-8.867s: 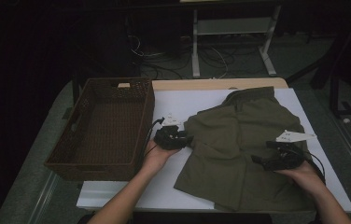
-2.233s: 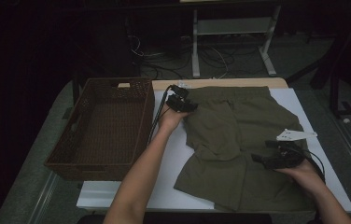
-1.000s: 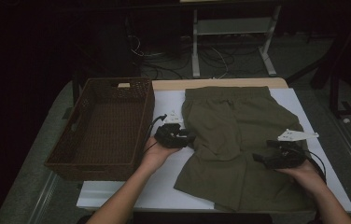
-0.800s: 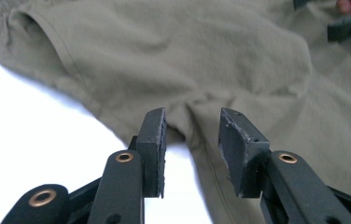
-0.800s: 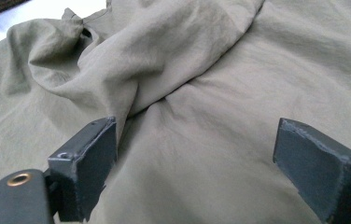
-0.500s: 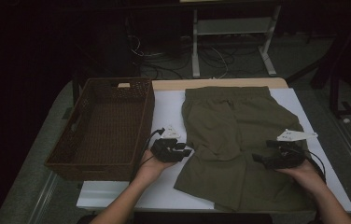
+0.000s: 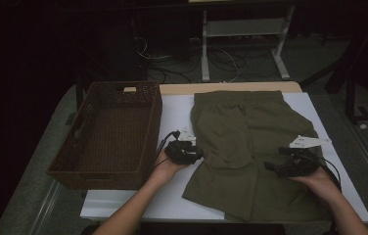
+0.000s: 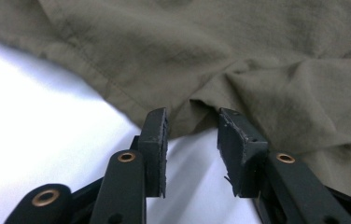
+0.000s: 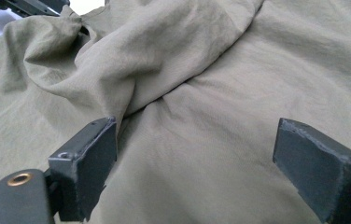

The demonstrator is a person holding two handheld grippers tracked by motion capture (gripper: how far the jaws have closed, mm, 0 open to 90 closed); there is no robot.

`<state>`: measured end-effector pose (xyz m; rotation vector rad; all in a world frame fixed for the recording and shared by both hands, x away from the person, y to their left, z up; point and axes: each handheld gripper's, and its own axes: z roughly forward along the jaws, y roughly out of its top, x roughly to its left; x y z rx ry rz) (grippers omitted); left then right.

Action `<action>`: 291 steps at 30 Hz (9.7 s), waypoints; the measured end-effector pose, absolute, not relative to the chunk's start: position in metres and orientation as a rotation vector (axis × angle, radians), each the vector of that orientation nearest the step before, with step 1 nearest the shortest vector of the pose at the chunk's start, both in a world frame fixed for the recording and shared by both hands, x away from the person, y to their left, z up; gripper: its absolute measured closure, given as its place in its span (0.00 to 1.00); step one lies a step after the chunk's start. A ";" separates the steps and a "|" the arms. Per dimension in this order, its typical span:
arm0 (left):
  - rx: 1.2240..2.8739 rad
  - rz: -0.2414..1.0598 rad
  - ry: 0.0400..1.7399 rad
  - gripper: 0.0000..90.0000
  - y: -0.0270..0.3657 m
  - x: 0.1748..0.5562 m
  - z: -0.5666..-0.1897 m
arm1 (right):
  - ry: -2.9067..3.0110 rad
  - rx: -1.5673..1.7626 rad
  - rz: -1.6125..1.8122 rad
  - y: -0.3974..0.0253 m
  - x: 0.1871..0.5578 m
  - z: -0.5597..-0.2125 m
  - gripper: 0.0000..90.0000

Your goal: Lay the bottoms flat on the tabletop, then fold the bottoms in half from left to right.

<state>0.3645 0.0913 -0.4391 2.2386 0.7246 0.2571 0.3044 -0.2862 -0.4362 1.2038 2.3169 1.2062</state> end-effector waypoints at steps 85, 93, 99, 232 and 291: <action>2.150 0.113 0.536 0.49 0.115 0.307 -0.412 | 2.327 1.195 1.202 -0.285 0.304 -0.435 0.15; 2.207 0.019 0.421 0.45 0.107 0.294 -0.425 | 2.334 1.193 1.198 -0.284 0.302 -0.436 0.15; 2.261 -0.039 0.320 0.41 0.095 0.282 -0.435 | 2.338 1.190 1.200 -0.283 0.302 -0.436 0.15; 2.053 0.302 0.985 0.24 0.094 0.417 -0.431 | 2.435 1.131 1.251 -0.262 0.309 -0.437 0.21; 2.110 0.425 1.130 0.96 0.077 0.524 -0.452 | 2.420 1.148 1.267 -0.268 0.307 -0.436 0.21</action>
